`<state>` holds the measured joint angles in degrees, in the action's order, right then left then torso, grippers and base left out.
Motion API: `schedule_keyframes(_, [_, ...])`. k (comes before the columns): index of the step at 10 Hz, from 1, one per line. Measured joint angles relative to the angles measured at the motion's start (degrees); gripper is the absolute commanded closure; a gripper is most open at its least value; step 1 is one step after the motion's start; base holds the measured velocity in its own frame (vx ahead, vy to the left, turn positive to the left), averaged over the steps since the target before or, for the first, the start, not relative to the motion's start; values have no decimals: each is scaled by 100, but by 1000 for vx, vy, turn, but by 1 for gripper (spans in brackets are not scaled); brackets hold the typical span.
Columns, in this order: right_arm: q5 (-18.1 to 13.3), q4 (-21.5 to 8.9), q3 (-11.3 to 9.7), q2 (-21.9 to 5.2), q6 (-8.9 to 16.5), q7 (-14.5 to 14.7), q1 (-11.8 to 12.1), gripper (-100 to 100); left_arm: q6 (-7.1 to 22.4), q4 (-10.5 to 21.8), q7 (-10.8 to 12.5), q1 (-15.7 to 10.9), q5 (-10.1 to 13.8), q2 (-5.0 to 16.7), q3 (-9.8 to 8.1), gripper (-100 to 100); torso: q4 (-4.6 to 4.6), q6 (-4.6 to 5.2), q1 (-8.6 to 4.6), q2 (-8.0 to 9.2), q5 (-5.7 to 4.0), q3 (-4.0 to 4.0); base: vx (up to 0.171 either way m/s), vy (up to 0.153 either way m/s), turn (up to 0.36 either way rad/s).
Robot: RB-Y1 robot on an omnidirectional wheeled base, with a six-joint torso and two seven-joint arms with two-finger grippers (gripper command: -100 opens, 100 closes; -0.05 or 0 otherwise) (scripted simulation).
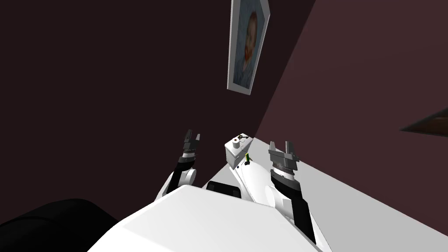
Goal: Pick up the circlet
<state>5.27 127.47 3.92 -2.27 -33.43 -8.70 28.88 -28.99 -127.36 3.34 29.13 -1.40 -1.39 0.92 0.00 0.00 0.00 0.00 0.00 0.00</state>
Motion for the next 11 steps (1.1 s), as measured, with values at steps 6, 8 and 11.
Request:
schedule_keyframes(6, [-786,-498,142,-649,91,243,73,-100,0,0,0,-1,0,2,-1,0,7,-1,-65,33,-14,19,-93,-142,260])
schedule_keyframes(8, [-1129,-743,219,-920,165,374,86,-100,1,0,0,-2,0,1,-1,0,10,-2,-63,43,-15,25,-128,-151,375])
schedule_keyframes(11, [-1578,-1083,330,-1268,297,546,46,-100,0,0,0,-1,0,1,-1,0,4,-1,-47,15,-11,9,-86,-103,223])
